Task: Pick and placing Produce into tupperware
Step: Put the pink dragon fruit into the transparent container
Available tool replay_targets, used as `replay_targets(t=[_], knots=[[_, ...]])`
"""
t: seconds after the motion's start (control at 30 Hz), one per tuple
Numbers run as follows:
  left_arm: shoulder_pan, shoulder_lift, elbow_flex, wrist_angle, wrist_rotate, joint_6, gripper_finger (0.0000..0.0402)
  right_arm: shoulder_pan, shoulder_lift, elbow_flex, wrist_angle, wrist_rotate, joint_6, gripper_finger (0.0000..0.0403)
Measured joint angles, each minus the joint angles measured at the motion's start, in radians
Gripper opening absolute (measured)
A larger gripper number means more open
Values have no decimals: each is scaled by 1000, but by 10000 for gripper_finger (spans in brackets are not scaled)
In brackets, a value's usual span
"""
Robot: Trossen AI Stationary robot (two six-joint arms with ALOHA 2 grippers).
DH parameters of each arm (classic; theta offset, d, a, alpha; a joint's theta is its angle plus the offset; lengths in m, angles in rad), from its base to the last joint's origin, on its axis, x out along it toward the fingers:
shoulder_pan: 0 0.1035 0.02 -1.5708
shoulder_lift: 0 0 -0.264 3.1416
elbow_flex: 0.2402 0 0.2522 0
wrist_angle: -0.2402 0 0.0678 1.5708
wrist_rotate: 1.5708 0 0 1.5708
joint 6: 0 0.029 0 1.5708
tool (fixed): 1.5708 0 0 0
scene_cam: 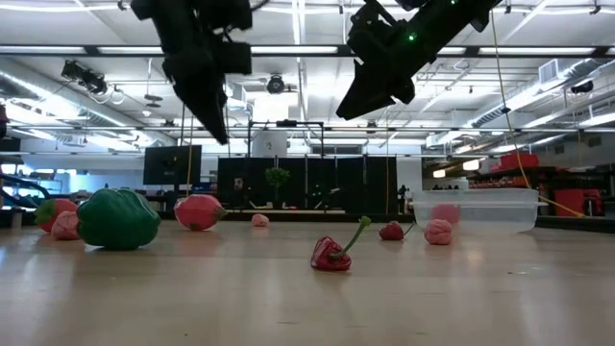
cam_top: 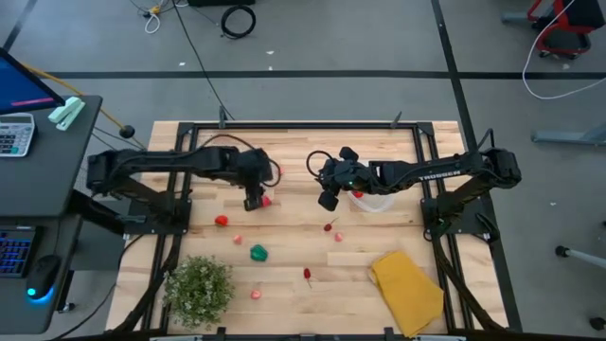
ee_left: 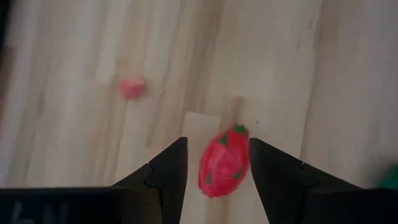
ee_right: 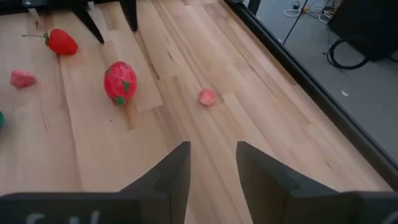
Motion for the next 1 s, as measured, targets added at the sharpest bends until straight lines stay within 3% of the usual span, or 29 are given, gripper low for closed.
replay_targets(t=[0.27,0.5,1.0], knots=[[-15,118,0,-2,1,189,230,0,0,0,-6,0,7,138],[-19,174,0,-56,22,220,271,0,0,0,-7,0,10,138],[-24,312,0,-44,27,221,277,0,-1,0,-22,-1,37,138]])
